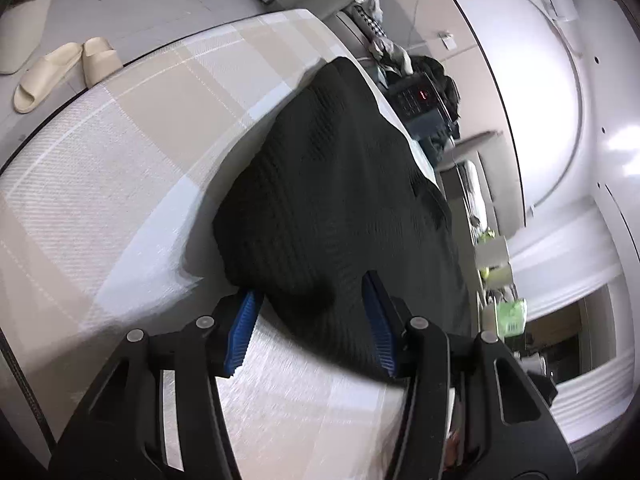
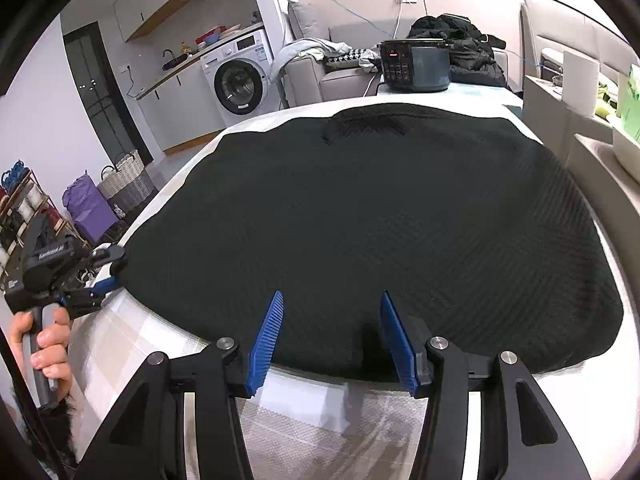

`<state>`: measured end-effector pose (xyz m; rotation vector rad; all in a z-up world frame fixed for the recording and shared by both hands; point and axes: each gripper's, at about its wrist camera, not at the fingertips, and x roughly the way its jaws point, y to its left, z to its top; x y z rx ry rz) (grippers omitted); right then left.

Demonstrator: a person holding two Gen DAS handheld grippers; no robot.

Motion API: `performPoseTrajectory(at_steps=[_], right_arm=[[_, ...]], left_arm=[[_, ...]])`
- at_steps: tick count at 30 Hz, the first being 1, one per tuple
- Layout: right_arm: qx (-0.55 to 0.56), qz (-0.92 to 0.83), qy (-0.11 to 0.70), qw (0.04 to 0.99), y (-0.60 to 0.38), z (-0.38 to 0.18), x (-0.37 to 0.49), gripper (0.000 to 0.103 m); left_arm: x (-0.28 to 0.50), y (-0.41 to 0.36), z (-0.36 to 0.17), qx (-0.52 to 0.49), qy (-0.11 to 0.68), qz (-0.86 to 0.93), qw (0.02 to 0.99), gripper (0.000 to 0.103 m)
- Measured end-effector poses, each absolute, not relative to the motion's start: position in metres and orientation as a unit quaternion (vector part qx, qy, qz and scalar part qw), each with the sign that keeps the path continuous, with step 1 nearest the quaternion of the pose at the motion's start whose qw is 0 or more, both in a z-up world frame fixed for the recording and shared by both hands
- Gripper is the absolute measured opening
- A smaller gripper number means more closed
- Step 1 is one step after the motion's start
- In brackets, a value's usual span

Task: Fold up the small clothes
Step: 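Lift the held edge with the left gripper and fold it over lengthwise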

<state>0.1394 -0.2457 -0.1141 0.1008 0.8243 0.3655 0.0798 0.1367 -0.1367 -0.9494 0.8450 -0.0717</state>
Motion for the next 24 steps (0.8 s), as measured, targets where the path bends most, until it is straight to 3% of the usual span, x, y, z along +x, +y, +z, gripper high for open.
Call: performPoseTrajectory(at_steps=[2,3,5,13,24], right_arm=[[0.050,0.181,0.402,0.896,-0.243,-0.117,0.141,0.052],[0.051,0.183,0.403,0.895,-0.240,-0.118,0.141,0.052],[0.052,0.190,0.407,0.892,-0.235,-0.120,0.141,0.052],[0.037,0.307,0.401,0.862,-0.157,-0.112,0.140,0.056],[-0.071,0.339,0.379,0.858,-0.045,-0.124,0.160,0.059]], left_arm=[[0.088,0.131,-0.135,-0.426,0.402,-0.016,0.810,0.036],[0.090,0.128,-0.134,-0.418,0.405,-0.012,0.813,0.020],[0.092,0.124,-0.130,-0.413,0.397,-0.018,0.820,0.016],[0.090,0.099,-0.075,-0.333,0.357,-0.059,0.871,0.014],[0.099,0.111,-0.064,-0.354,0.363,-0.097,0.856,0.012]])
